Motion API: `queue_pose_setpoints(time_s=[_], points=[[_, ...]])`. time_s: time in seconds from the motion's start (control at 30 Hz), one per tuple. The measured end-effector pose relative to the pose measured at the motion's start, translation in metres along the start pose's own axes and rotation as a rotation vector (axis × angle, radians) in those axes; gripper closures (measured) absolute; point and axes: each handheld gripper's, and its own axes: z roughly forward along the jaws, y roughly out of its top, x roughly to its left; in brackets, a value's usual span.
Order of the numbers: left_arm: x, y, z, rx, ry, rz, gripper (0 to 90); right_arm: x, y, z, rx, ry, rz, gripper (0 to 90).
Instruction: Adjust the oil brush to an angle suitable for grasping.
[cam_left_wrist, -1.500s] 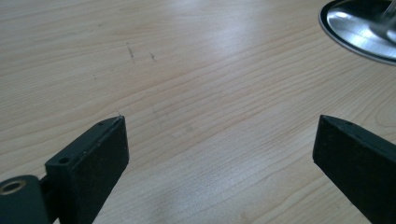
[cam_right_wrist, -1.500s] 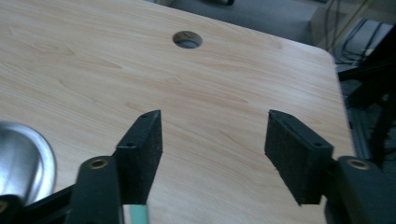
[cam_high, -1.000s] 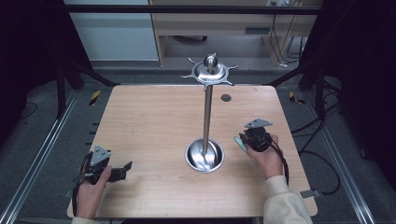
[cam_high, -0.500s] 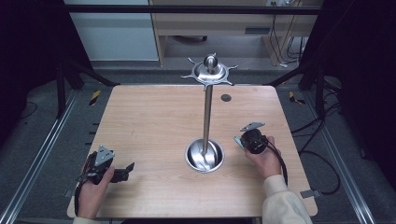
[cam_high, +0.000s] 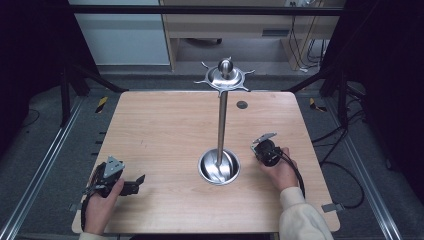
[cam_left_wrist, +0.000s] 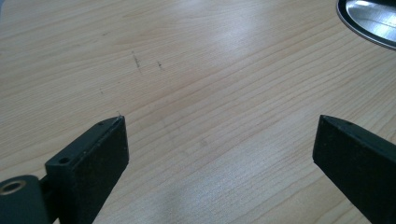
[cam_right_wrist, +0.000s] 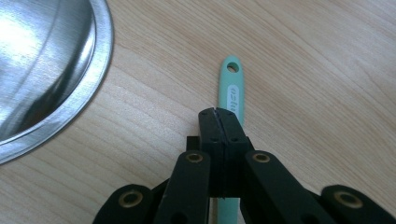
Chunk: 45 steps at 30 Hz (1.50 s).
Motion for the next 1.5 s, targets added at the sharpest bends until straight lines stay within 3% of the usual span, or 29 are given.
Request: queue_pose_setpoints(time_s=[0.27,0.4,0.53,0.57,0.6,0.63,0.7,0.83,0.9,1.07,1.5], points=[[-0.002,0.0,0.001,0.004,-0.001,0.006,3.2,-0.003,0.001,0.001,0.012,-0.036,0.025,90.0],[-0.002,-0.001,0.001,0.006,0.002,0.003,3.2,-0.004,0.001,-0.004,0.014,-0.02,0.053,87.1],[-0.003,-0.001,0.0,0.007,0.0,0.002,3.2,-0.008,0.005,-0.02,0.035,0.01,0.094,82.0],[-0.003,-0.001,0.0,0.006,-0.002,0.001,3.2,-0.009,0.006,-0.024,0.057,0.02,0.106,79.6],[-0.003,-0.001,0.0,0.007,-0.003,0.001,3.2,-0.012,0.007,-0.03,0.113,0.04,0.118,72.6],[-0.004,-0.001,0.001,0.005,-0.003,0.0,3.2,-0.012,0.007,-0.03,0.113,0.04,0.118,72.6],[-0.004,-0.001,0.0,0.002,-0.01,0.002,3.2,-0.019,0.007,-0.037,0.175,0.045,0.123,67.2],[-0.005,-0.001,0.0,0.001,-0.017,0.004,3.2,-0.025,0.004,-0.041,0.224,0.043,0.133,63.2],[-0.005,0.0,0.001,0.005,-0.02,0.008,3.2,-0.028,0.001,-0.04,0.26,0.07,0.144,61.9],[-0.006,0.0,0.002,0.005,-0.022,0.009,3.2,-0.028,-0.003,-0.034,0.311,0.084,0.137,64.9],[-0.006,0.0,0.002,0.005,-0.021,0.006,3.2,-0.027,-0.001,-0.021,0.365,0.097,0.139,73.3]])
